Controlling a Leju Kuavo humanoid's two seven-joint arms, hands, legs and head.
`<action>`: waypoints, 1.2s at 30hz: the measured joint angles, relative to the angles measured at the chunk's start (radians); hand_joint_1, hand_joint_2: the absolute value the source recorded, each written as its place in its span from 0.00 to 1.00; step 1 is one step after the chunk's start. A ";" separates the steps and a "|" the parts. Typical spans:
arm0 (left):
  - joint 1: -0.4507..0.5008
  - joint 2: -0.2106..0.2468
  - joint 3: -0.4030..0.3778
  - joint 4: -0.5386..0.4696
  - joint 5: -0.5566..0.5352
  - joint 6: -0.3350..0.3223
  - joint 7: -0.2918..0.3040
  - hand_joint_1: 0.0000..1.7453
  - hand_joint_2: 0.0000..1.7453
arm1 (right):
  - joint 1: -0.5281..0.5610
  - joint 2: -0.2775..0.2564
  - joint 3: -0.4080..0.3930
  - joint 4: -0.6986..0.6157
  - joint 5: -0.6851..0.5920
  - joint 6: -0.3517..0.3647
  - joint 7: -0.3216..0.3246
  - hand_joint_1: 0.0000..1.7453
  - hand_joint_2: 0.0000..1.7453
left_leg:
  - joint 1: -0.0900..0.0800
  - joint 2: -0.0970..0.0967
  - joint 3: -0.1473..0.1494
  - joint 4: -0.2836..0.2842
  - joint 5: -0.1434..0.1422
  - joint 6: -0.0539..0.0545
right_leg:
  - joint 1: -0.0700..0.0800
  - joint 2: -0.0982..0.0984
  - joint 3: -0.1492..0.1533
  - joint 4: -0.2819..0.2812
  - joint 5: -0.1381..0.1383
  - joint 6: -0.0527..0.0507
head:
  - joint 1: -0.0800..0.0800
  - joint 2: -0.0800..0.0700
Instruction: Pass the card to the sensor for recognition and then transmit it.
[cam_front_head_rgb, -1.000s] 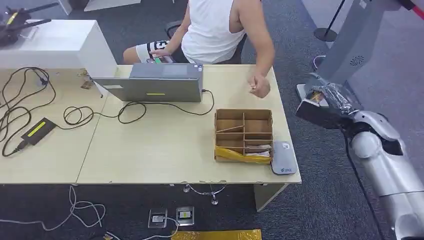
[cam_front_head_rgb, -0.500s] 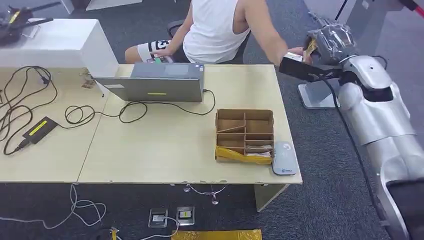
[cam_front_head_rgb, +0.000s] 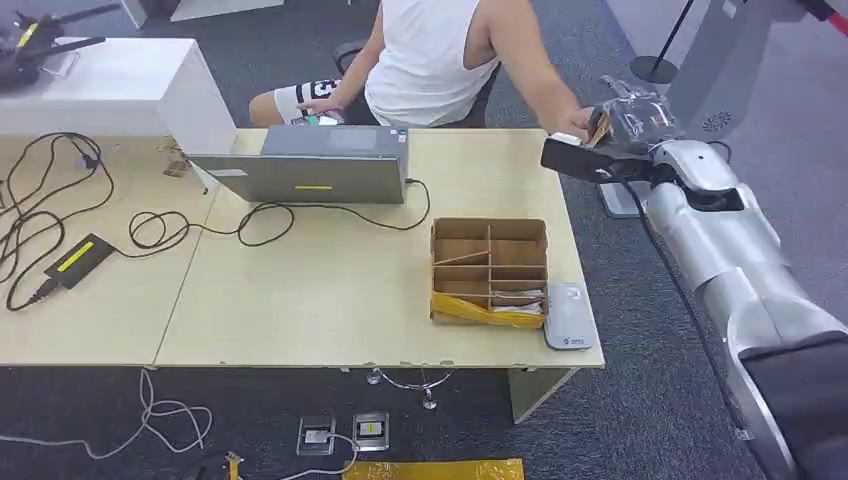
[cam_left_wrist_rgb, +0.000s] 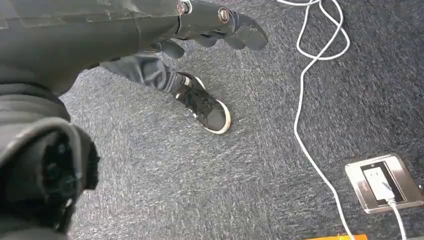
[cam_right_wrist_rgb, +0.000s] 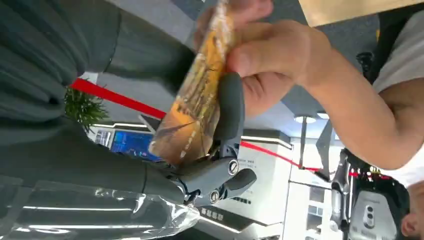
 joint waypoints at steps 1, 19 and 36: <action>0.000 0.000 -0.001 0.000 0.001 0.000 0.000 0.00 0.00 | 0.000 0.001 0.003 0.009 -0.003 -0.002 0.000 0.00 1.00 | 0.000 0.000 0.000 0.000 0.000 0.000 | 0.000 0.000 0.000 0.000 0.000 0.000 | 0.000 0.000; -0.004 0.000 -0.034 0.000 0.023 0.000 0.003 0.00 0.00 | -0.014 0.003 -0.010 0.075 -0.157 -0.081 -0.086 0.00 1.00 | 0.000 0.001 0.001 0.000 0.000 0.000 | 0.000 0.002 0.000 0.000 0.000 0.000 | 0.000 0.000; 0.027 0.001 -0.049 0.001 0.130 0.061 -0.025 0.00 0.00 | 0.237 -0.056 -0.127 -0.562 -0.959 0.302 0.020 0.00 1.00 | 0.001 0.001 0.002 0.000 -0.001 0.000 | 0.001 0.002 0.000 -0.001 0.000 0.000 | 0.000 0.000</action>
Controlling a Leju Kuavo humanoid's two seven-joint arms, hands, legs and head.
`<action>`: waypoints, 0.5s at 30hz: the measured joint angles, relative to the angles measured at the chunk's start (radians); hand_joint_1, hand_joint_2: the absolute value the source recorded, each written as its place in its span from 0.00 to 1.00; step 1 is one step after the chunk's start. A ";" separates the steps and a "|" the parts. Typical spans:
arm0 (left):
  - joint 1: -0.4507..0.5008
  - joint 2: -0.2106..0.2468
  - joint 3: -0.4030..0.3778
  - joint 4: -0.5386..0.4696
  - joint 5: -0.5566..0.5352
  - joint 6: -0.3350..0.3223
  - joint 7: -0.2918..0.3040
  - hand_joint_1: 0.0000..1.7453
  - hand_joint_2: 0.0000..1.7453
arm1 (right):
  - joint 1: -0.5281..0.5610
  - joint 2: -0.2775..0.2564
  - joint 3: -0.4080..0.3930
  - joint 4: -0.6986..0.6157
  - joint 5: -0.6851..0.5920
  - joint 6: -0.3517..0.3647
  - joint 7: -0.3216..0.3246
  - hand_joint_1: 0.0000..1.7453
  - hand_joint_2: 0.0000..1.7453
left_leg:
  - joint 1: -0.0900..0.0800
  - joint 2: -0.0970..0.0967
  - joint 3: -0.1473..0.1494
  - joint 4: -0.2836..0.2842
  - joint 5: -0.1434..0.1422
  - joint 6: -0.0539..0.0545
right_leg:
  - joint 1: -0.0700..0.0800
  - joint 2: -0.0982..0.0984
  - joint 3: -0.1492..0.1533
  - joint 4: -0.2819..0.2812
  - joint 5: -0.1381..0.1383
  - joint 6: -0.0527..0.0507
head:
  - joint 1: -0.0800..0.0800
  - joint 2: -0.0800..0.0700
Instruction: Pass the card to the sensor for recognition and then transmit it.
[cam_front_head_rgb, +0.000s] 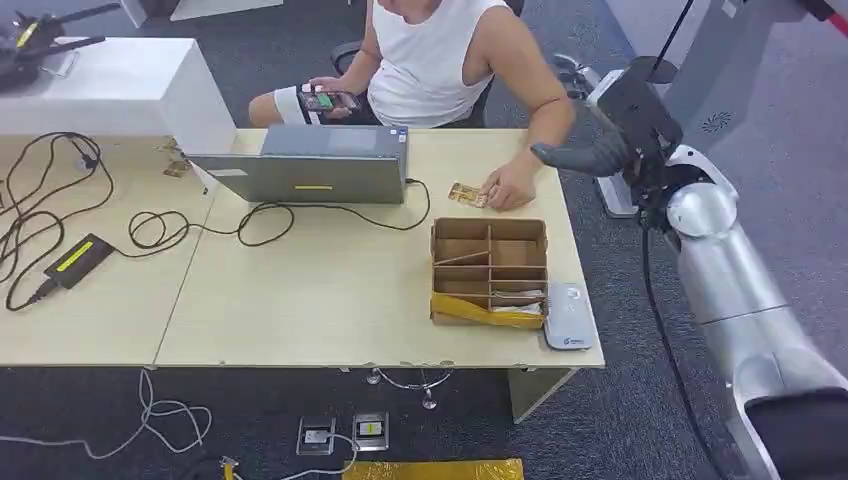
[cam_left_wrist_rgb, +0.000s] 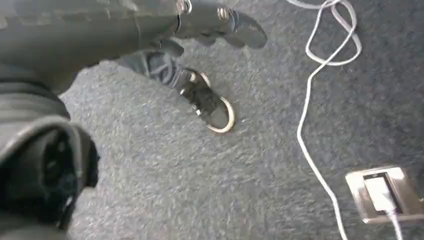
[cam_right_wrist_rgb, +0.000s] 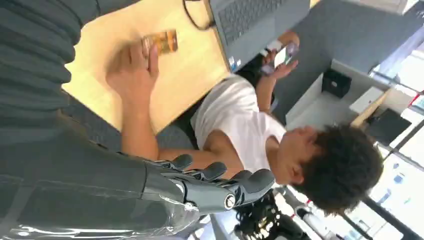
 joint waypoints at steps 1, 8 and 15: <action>0.003 0.002 0.000 0.000 0.004 0.002 -0.002 0.00 0.00 | 0.038 -0.008 -0.008 -0.041 -0.018 0.015 0.015 0.00 1.00 | 0.000 0.001 0.000 0.000 0.000 0.000 | 0.000 0.001 0.000 0.000 0.000 0.000 | 0.000 0.000; 0.013 0.008 0.000 0.001 0.024 0.011 -0.004 0.00 0.00 | 0.259 -0.046 -0.024 -0.251 -0.032 0.069 0.064 0.00 1.00 | 0.000 0.001 0.000 0.000 0.000 0.000 | 0.000 0.001 0.000 0.000 0.000 0.000 | 0.001 0.000; 0.017 0.010 0.000 0.001 0.030 0.012 -0.004 0.00 0.00 | 0.373 -0.055 -0.026 -0.359 -0.009 0.086 0.097 0.00 1.00 | 0.001 0.001 0.000 0.000 0.000 0.000 | 0.001 0.001 0.000 0.000 0.000 0.000 | 0.000 0.000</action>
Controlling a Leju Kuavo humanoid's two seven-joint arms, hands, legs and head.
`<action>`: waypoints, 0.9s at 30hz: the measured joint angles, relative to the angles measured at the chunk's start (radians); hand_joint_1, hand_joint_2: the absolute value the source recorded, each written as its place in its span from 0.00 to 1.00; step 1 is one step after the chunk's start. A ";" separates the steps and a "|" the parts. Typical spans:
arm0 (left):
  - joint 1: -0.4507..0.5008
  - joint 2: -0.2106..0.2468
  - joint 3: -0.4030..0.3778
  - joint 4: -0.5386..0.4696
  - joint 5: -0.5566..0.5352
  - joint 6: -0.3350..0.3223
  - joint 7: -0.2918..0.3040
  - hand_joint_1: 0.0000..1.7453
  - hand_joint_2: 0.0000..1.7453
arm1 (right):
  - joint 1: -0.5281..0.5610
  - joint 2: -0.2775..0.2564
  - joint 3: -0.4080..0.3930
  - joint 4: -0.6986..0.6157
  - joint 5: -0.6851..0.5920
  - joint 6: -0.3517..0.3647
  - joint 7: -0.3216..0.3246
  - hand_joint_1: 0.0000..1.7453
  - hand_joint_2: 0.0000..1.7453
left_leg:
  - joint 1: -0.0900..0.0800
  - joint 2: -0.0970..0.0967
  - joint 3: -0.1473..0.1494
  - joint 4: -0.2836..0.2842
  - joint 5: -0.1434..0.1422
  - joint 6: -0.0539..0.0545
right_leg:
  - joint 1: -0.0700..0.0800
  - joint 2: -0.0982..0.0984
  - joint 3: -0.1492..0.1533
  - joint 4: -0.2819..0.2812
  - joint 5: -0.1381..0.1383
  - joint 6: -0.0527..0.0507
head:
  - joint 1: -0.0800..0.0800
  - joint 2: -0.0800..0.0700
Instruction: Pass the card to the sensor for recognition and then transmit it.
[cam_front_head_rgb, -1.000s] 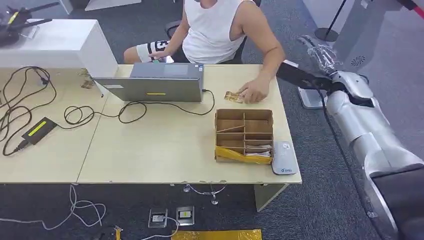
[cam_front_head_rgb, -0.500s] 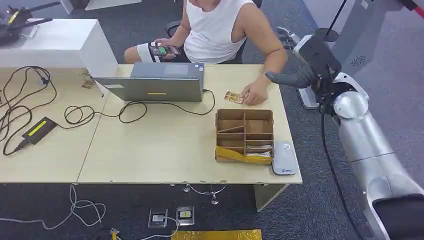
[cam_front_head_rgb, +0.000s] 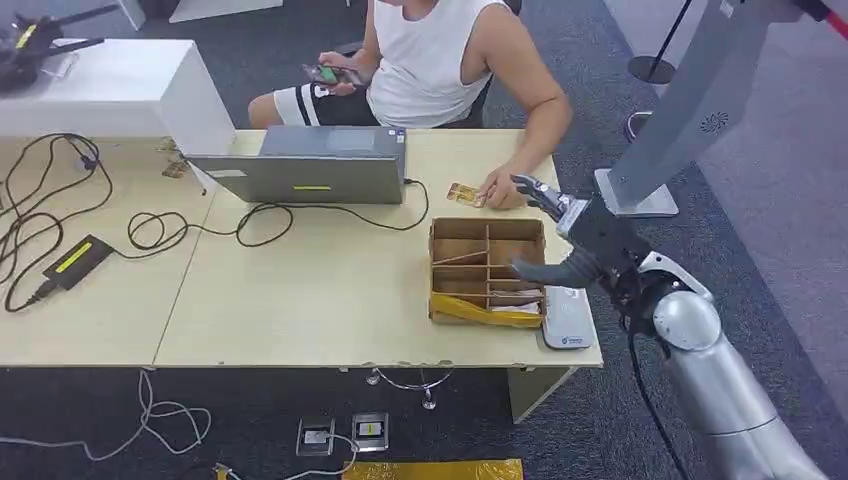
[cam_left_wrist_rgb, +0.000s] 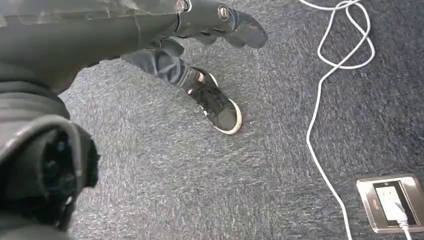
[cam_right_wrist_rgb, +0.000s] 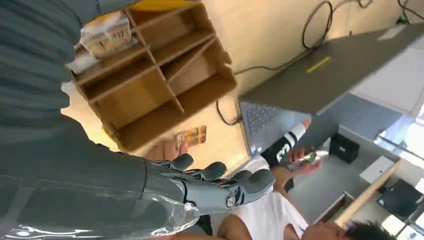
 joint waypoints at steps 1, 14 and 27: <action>0.001 0.000 0.000 0.000 0.000 0.000 0.000 0.00 0.00 | 0.018 -0.002 0.000 -0.013 0.012 0.000 0.003 0.00 1.00 | 0.000 0.000 0.000 0.000 0.000 0.000 | 0.000 0.000 0.000 0.000 0.000 0.000 | 0.000 0.000; 0.007 -0.001 0.000 0.000 0.007 0.000 0.000 0.00 0.00 | 0.102 -0.014 0.043 -0.045 0.582 -0.122 -0.041 0.00 1.00 | 0.000 0.000 0.000 0.000 0.000 0.000 | 0.000 0.001 0.000 0.000 0.000 0.000 | 0.000 0.000; 0.006 -0.005 0.000 0.000 0.007 0.000 0.011 0.00 0.00 | 0.120 -0.019 0.089 -0.003 0.810 -0.215 -0.037 0.00 1.00 | 0.000 0.001 0.000 0.000 0.000 0.000 | 0.000 0.001 0.000 0.000 0.000 0.000 | 0.000 0.000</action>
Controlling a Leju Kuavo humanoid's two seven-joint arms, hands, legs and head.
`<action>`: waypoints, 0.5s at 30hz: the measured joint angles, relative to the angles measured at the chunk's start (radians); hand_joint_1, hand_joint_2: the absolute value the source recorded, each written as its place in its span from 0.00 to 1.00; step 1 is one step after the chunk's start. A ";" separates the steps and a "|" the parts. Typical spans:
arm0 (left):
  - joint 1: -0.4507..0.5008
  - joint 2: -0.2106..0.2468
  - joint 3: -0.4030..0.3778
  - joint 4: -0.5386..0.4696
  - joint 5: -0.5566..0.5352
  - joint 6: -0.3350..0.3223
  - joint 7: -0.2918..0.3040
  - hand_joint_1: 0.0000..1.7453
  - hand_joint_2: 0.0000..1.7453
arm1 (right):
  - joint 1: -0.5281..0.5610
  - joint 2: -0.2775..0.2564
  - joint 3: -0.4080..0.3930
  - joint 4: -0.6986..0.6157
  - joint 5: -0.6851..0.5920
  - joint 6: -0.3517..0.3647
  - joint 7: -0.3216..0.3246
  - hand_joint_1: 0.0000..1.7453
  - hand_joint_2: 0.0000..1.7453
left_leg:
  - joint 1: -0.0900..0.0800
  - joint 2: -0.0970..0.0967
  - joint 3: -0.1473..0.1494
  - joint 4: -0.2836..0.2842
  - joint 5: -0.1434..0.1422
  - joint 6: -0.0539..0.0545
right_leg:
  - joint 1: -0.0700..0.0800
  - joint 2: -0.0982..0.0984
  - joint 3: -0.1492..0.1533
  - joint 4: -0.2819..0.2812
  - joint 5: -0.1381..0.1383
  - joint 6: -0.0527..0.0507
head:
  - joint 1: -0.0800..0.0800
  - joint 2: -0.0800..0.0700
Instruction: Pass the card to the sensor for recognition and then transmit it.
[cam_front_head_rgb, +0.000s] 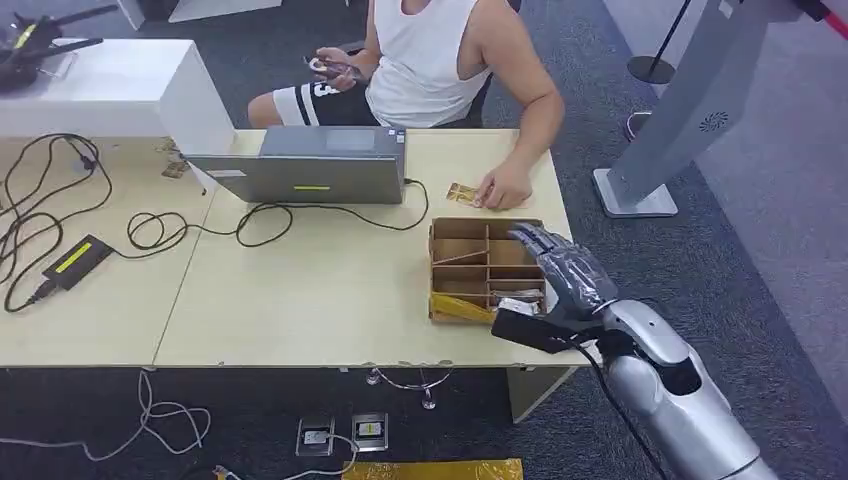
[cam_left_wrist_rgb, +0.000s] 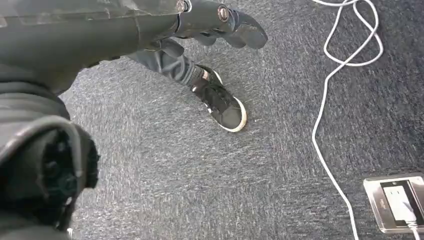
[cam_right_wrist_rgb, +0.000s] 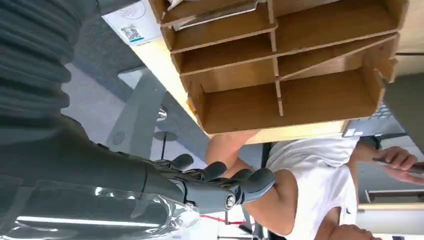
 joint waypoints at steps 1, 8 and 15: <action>0.000 -0.001 0.000 0.000 0.000 0.000 0.000 0.00 0.00 | 0.000 0.000 0.000 0.007 0.004 -0.003 0.000 0.00 1.00 | 0.000 0.000 0.000 0.000 0.000 0.000 | 0.000 0.000 0.000 0.000 0.000 0.000 | 0.000 0.000; 0.000 -0.002 0.000 0.000 0.000 -0.001 0.002 0.00 0.00 | 0.000 0.002 0.001 0.049 0.011 -0.017 -0.005 0.00 1.00 | 0.000 0.000 0.000 0.000 0.000 0.000 | 0.000 0.000 0.000 0.000 0.000 0.000 | 0.000 0.000; -0.002 -0.004 0.000 0.000 -0.006 -0.002 0.003 0.00 0.00 | 0.000 0.003 0.001 0.082 0.027 -0.032 -0.010 0.00 1.00 | 0.000 0.000 0.000 0.000 0.000 0.000 | 0.000 0.000 0.000 0.000 0.000 0.000 | 0.000 0.000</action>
